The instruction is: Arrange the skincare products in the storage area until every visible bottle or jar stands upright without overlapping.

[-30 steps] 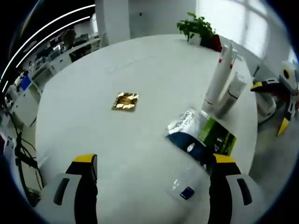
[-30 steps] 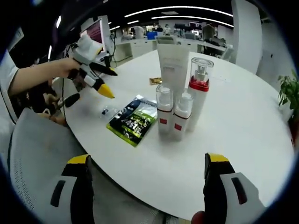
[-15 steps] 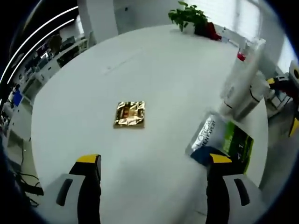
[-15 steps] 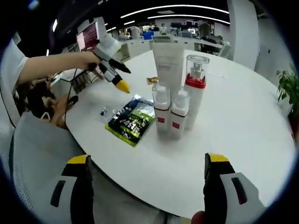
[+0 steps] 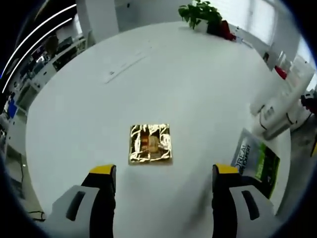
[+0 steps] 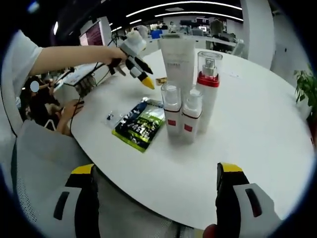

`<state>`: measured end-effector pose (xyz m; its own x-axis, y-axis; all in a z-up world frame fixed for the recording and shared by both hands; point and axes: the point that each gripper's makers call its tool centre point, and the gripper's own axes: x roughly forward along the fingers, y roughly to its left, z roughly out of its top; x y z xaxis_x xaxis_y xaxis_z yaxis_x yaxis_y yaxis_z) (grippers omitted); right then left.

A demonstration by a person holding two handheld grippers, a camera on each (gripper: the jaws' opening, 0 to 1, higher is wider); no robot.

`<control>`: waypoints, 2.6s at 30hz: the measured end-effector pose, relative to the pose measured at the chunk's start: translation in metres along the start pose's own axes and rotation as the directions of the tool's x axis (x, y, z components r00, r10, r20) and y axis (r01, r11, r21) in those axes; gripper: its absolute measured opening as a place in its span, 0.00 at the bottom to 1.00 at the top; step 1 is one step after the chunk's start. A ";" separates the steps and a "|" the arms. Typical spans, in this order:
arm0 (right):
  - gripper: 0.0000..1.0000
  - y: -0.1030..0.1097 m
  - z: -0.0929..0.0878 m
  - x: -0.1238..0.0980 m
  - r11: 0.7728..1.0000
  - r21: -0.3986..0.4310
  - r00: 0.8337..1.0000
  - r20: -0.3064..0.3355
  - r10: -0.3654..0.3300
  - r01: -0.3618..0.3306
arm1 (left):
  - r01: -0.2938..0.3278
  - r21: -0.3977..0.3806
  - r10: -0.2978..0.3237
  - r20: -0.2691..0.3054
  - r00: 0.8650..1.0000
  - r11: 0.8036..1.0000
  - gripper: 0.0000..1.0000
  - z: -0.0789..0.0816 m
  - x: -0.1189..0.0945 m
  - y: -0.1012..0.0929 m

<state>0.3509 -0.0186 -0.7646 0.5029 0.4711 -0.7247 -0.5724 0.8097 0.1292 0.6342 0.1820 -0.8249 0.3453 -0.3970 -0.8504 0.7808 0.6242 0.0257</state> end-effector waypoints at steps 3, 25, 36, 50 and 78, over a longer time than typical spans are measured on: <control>0.99 -0.001 -0.001 0.000 1.000 0.001 1.000 -0.003 -0.002 0.002 | 0.001 0.007 -0.001 -0.010 1.000 1.000 0.74 0.004 0.005 0.005; 0.99 -0.001 -0.004 0.002 1.000 0.005 1.000 -0.015 0.001 -0.001 | 0.041 0.068 -0.031 -0.138 0.990 0.997 0.59 0.013 0.021 0.008; 0.99 0.000 -0.003 0.002 1.000 0.007 1.000 -0.013 0.004 -0.004 | 0.052 0.078 -0.041 -0.137 0.990 0.996 0.45 0.012 0.021 0.007; 0.99 0.001 0.000 0.002 1.000 0.006 1.000 0.004 0.015 -0.015 | 0.055 0.134 -0.038 -0.130 0.991 0.989 0.45 0.013 -0.007 -0.007; 0.95 0.012 0.024 -0.006 0.999 -0.030 0.994 0.099 0.047 -0.044 | 0.038 0.284 -0.023 -0.057 0.998 0.958 0.44 -0.012 -0.091 -0.085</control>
<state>0.3564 -0.0034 -0.7427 0.5371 0.5409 -0.6473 -0.6131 0.7774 0.1409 0.5298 0.1730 -0.7565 0.2974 -0.3724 -0.8791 0.9089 0.3923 0.1413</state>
